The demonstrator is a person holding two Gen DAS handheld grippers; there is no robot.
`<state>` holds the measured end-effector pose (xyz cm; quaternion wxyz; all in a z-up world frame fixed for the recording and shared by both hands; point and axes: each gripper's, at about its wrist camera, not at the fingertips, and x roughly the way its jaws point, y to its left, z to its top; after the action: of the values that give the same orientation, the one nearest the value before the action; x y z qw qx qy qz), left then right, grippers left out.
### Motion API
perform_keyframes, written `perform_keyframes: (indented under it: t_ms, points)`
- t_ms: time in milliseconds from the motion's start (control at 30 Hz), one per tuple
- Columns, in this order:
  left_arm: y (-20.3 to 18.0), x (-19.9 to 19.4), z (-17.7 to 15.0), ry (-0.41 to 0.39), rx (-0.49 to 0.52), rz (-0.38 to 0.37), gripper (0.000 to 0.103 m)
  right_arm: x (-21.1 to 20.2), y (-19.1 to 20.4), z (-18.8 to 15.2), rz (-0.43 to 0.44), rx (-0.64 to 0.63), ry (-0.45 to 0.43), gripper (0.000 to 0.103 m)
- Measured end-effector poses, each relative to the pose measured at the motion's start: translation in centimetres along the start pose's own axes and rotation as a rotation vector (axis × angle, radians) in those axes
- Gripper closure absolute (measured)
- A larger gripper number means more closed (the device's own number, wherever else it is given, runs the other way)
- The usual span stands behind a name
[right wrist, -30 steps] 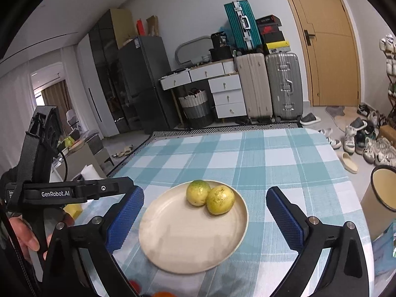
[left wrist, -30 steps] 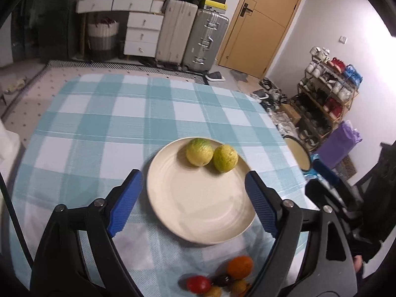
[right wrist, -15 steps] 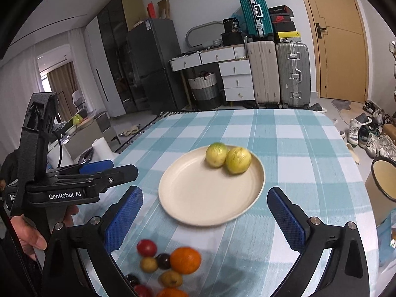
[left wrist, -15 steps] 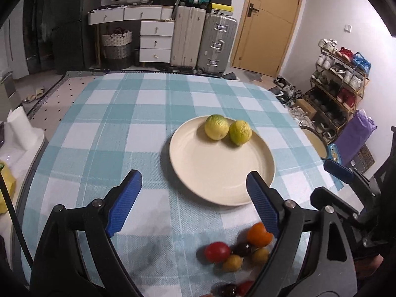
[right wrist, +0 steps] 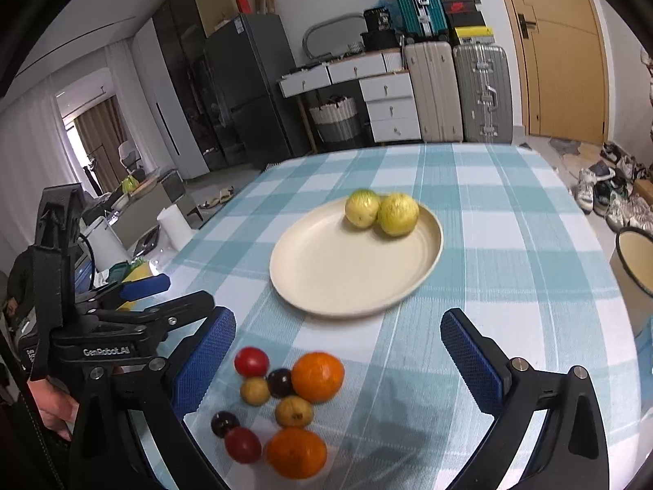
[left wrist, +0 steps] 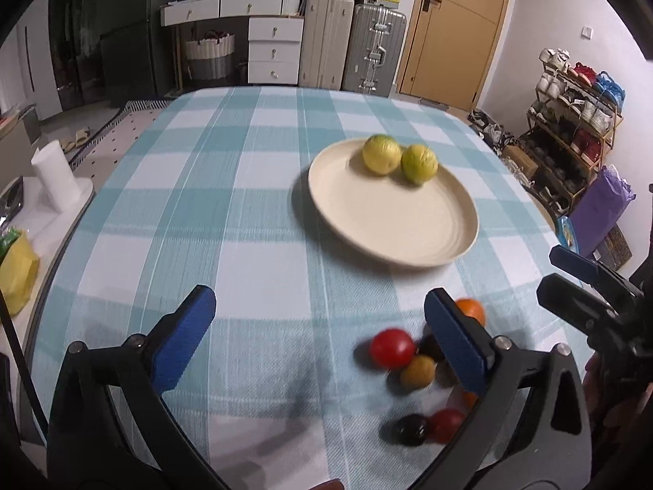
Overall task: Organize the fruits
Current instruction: 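Move both tools back toward the remaining fruits, then grasp the orange with the right tool while the left tool grasps a small orange tomato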
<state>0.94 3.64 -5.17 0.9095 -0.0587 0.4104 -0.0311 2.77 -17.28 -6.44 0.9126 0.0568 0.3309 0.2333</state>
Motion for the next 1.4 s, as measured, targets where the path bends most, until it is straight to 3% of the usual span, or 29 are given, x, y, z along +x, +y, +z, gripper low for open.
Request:
perform_keyframes:
  t_ms: [433, 800, 1100, 1267, 1400]
  points:
    - [1.4, 1.2, -2.5, 0.042, -0.026, -0.039, 0.001, 3.1, -0.9, -2.6, 0.059, 0.078, 0.130, 0.000]
    - [2.1, 2.4, -2.9, 0.063, -0.039, -0.047, 0.001, 4.3, -0.9, -3.2, 0.132, 0.111, 0.142, 0.002]
    - [2.0, 2.4, -3.0, 0.060, -0.035, -0.048, 0.001, 5.2, -0.9, -3.3, 0.170, 0.157, 0.166, 0.037]
    - [2.1, 2.2, -2.9, 0.053, -0.038, -0.048, 0.001, 5.8, -0.4, -3.3, 0.143, 0.138, 0.197, 0.059]
    - [2.2, 2.1, -3.0, 0.054, -0.041, -0.049, 0.001, 6.2, -0.7, -3.5, 0.145, 0.158, 0.209, 0.063]
